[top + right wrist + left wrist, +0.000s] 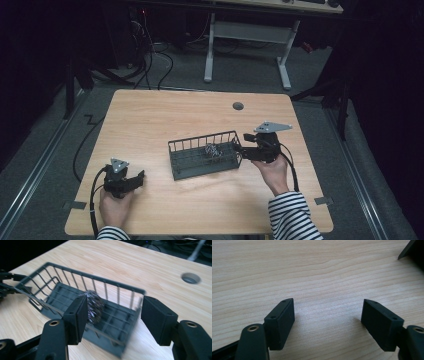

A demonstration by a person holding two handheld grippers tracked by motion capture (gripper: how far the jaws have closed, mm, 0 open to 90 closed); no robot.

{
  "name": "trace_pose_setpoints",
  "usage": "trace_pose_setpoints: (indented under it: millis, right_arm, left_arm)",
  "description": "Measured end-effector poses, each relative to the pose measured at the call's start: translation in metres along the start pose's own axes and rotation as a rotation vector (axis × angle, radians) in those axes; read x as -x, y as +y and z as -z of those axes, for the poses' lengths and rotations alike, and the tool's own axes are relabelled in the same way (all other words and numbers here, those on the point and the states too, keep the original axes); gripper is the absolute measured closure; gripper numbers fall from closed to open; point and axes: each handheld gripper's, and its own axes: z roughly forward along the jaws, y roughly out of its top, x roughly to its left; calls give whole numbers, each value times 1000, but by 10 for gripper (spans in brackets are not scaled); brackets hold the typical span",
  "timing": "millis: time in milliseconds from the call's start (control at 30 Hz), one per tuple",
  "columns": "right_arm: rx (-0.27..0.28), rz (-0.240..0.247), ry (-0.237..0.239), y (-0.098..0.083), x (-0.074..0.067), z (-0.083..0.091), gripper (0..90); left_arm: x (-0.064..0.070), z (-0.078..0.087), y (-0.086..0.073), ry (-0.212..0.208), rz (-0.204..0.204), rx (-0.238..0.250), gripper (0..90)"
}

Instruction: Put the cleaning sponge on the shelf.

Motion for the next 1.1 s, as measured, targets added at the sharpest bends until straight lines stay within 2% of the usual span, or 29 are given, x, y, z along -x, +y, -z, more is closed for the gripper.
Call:
trace_pose_setpoints:
  millis: [300, 467, 600, 733, 1000, 1100]
  right_arm:
    - [13, -49, -60, -22, 18, 26, 398]
    - [10, -76, -78, -37, 27, 33, 400]
    - [15, -116, -95, -54, 36, 38, 400]
    - [7, -149, -114, -70, 43, 40, 396]
    - [-28, -191, -193, -106, 54, 35, 387]
    - [-63, -182, -229, -117, 56, 30, 383]
  left_arm:
    - [1, 0, 0, 6, -5, -2, 271]
    - [1, 0, 0, 7, -8, -4, 271]
    - [1, 0, 0, 6, -7, -4, 270]
    - [1, 0, 0, 7, -8, -4, 270]
    - [1, 0, 0, 7, -9, -4, 270]
    - [1, 0, 0, 8, -9, -4, 270]
